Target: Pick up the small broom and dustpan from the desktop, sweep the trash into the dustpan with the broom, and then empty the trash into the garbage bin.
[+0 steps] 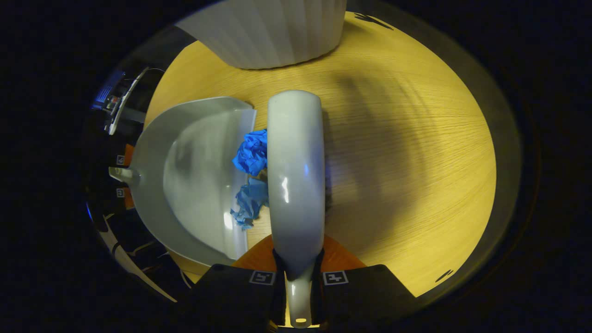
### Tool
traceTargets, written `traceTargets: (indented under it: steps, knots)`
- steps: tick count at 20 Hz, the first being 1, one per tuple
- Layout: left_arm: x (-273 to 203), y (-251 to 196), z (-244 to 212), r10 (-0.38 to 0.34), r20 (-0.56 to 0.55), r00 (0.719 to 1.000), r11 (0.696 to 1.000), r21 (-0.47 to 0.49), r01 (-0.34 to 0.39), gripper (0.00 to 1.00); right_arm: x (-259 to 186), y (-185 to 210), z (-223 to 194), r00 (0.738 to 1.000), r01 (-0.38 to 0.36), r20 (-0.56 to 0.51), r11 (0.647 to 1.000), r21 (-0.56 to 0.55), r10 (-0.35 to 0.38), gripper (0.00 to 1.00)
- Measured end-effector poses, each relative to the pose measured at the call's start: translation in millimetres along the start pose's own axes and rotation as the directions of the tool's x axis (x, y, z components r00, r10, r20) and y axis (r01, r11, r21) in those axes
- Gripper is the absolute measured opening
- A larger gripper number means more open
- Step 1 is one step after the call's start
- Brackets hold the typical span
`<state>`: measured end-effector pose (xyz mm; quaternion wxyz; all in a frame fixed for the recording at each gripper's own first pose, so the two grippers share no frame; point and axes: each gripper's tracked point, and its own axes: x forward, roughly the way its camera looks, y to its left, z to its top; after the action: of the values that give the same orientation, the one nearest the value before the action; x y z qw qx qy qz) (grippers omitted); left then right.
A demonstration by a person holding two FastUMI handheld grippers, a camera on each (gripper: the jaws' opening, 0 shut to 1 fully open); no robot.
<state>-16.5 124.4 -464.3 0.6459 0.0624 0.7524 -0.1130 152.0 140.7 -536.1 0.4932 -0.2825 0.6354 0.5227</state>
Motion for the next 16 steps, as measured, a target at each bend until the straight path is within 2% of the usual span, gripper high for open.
traceTargets:
  steps: [3,4,5,7,8,9,11,14,15,16]
  knots:
    - [0.9,0.1,-1.3,0.003,0.015,1.000,0.999,0.034,-0.004,0.28,2.0,23.7,-10.9,0.980,-0.199,-0.024,0.979,0.032,0.200,0.19]
    - [2.7,0.7,-3.6,0.005,0.026,1.000,0.999,0.046,-0.007,0.28,1.8,30.9,-12.3,0.965,-0.261,-0.017,0.964,0.056,0.262,0.25]
    - [3.7,0.9,-4.9,0.010,0.028,1.000,0.999,0.053,-0.011,0.28,4.2,29.4,-12.6,0.954,-0.298,0.007,0.952,0.073,0.299,0.25]
    - [6.6,-0.9,-5.6,0.012,0.041,0.999,0.998,0.065,-0.015,0.28,-0.9,19.1,-9.4,0.952,-0.306,0.069,0.944,0.123,0.299,0.23]
    - [6.4,-1.2,-4.9,0.011,0.049,0.999,0.998,0.060,-0.014,0.28,-7.8,14.4,-7.0,0.945,-0.323,0.113,0.933,0.158,0.308,0.26]
    - [6.8,-2.0,-4.0,0.013,0.060,0.998,0.999,0.050,-0.016,0.28,-15.4,12.1,-8.4,0.936,-0.341,0.157,0.921,0.188,0.315,0.23]
    - [4.4,-3.1,-3.2,0.011,0.097,0.995,0.999,0.031,-0.014,0.28,-19.0,16.2,-12.3,0.914,-0.379,0.246,0.896,0.231,0.323,0.23]
    - [-9.3,-4.3,-5.2,-0.008,0.162,0.987,0.999,0.037,0.002,0.28,-28.4,18.5,-15.4,0.849,-0.470,0.405,0.836,0.283,0.340,0.26]
    - [-16.3,-3.8,-7.1,-0.008,0.183,0.983,0.999,0.044,0.000,0.28,-37.0,17.6,-13.0,0.817,-0.504,0.474,0.807,0.307,0.329,0.26]
    - [-23.5,-6.1,-8.0,-0.006,0.209,0.978,0.999,0.050,-0.005,0.28,-47.2,15.8,-9.6,0.773,-0.543,0.553,0.775,0.324,0.310,0.23]
